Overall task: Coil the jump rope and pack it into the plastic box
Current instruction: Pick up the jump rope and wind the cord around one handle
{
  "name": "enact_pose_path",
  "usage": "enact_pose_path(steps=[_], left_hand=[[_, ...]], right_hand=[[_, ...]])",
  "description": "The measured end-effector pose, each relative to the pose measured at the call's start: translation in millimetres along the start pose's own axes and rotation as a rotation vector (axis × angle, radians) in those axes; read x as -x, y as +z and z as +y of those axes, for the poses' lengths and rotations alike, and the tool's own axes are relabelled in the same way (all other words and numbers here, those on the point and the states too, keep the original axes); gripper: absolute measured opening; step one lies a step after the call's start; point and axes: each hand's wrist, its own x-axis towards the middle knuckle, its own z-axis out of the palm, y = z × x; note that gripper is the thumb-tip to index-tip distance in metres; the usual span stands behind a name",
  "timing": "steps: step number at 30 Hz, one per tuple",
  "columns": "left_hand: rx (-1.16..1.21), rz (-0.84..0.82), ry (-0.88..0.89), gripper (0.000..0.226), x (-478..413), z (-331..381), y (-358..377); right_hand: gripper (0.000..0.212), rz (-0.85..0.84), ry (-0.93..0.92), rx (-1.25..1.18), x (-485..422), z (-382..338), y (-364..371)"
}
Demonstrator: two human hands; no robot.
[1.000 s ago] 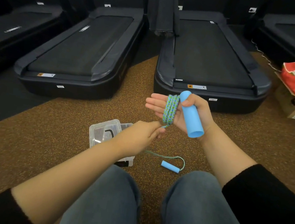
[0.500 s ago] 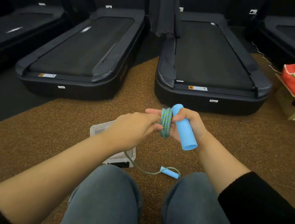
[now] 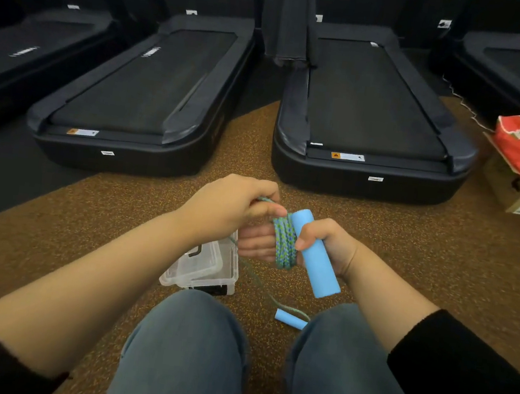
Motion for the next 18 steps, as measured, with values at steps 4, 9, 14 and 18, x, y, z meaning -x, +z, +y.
enact_pose_path(steps=[4,9,14,18], left_hand=[[0.178,-0.038,-0.017,0.018,-3,-1,4],[0.339,-0.022,-0.033,0.022,-6,0,10],[0.384,0.032,-0.018,0.030,-10,2,14],[0.418,0.043,-0.028,0.030,-12,3,21]], right_hand=[[0.062,-0.038,-0.025,-0.024,2,2,1],[0.064,-0.098,-0.077,-0.163,2,-1,0],[0.061,-0.180,-0.083,-0.186,6,-7,0],[0.060,-0.179,-0.101,-0.199,8,-8,1]])
